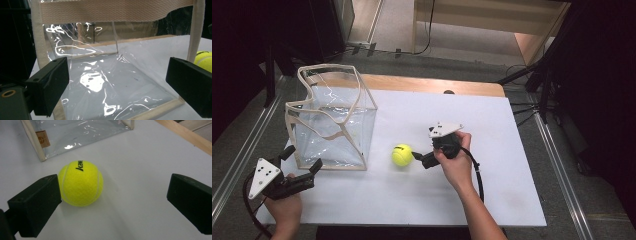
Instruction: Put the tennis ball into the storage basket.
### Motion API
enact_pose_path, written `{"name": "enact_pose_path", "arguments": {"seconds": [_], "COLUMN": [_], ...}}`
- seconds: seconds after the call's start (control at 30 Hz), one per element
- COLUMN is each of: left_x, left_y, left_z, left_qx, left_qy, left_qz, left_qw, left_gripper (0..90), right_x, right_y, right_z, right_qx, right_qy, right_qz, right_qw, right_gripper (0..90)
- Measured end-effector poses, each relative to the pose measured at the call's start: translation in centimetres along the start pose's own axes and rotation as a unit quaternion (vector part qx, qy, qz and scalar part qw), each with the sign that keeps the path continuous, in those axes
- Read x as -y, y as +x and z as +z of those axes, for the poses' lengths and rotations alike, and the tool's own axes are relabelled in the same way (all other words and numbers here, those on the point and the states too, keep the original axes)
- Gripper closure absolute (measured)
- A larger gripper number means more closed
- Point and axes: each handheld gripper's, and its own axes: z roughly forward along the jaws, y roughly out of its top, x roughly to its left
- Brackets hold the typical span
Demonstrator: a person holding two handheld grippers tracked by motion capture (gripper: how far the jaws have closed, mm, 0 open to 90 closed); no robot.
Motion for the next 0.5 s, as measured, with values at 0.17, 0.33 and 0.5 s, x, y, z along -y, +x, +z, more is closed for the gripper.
{"name": "enact_pose_path", "arguments": {"seconds": [0.17, 0.33, 0.5], "left_x": [0.0, 0.0, 0.0], "left_y": [0.0, 0.0, 0.0], "left_z": [0.0, 0.0, 0.0], "left_qx": [0.001, 0.001, 0.002], "left_qy": [0.0, -0.001, 0.0], "left_qz": [0.0, 0.0, -0.001], "left_qw": [1.0, 1.0, 1.0], "left_gripper": [5.4, 5.4, 5.3], "right_x": [-0.1, -0.4, -0.7], "right_y": [0.2, 0.7, 1.1], "right_z": [0.5, 1.2, 1.8], "right_qx": [-0.005, -0.018, -0.029], "right_qy": [0.005, 0.018, 0.019], "right_qz": [-0.003, -0.004, -0.001], "right_qw": [1.0, 0.9997, 0.9994], "right_gripper": [0.0, 4.1, 5.2]}}
